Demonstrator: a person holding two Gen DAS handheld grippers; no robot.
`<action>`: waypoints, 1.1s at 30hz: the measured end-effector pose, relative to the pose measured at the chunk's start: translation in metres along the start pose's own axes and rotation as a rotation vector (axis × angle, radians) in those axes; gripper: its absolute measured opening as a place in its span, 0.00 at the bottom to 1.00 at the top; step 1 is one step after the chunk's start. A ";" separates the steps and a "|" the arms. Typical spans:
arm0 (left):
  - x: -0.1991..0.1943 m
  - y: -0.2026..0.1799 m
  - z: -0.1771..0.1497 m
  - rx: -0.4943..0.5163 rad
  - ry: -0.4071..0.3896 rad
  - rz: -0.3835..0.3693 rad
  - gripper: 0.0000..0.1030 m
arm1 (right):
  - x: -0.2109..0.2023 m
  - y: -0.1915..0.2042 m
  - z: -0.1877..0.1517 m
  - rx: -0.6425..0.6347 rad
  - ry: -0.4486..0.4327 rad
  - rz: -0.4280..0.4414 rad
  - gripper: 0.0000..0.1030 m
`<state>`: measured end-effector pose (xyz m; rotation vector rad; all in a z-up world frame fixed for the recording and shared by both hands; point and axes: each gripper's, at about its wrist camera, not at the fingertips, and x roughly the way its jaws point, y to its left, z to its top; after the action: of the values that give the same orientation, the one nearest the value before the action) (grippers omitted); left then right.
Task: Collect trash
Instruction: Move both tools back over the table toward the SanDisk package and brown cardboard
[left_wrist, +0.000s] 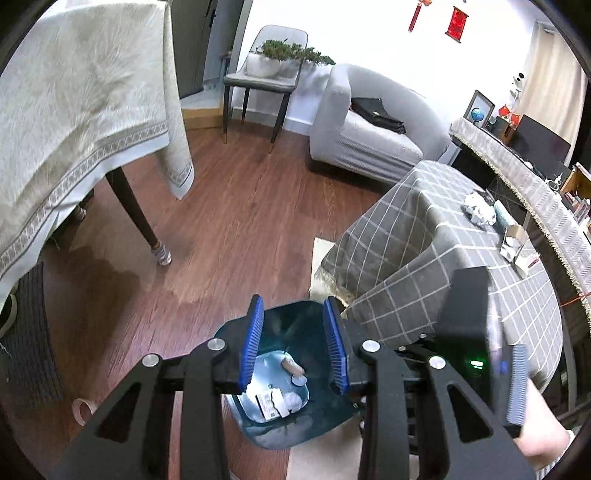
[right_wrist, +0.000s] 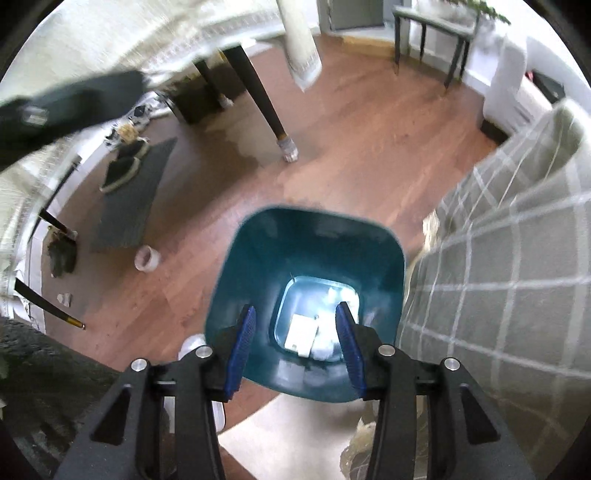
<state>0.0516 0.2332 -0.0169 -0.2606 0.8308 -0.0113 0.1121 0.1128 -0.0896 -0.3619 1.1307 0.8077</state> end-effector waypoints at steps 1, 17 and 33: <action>0.000 -0.002 0.003 -0.002 -0.008 0.000 0.34 | -0.008 0.000 0.002 -0.007 -0.028 -0.003 0.44; -0.008 -0.033 0.031 0.004 -0.094 -0.052 0.36 | -0.098 -0.056 0.005 0.047 -0.274 -0.053 0.32; 0.004 -0.116 0.039 0.081 -0.149 -0.139 0.52 | -0.174 -0.131 -0.051 0.150 -0.400 -0.203 0.42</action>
<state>0.0939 0.1293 0.0323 -0.2395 0.6614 -0.1532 0.1409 -0.0740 0.0291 -0.1751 0.7600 0.5795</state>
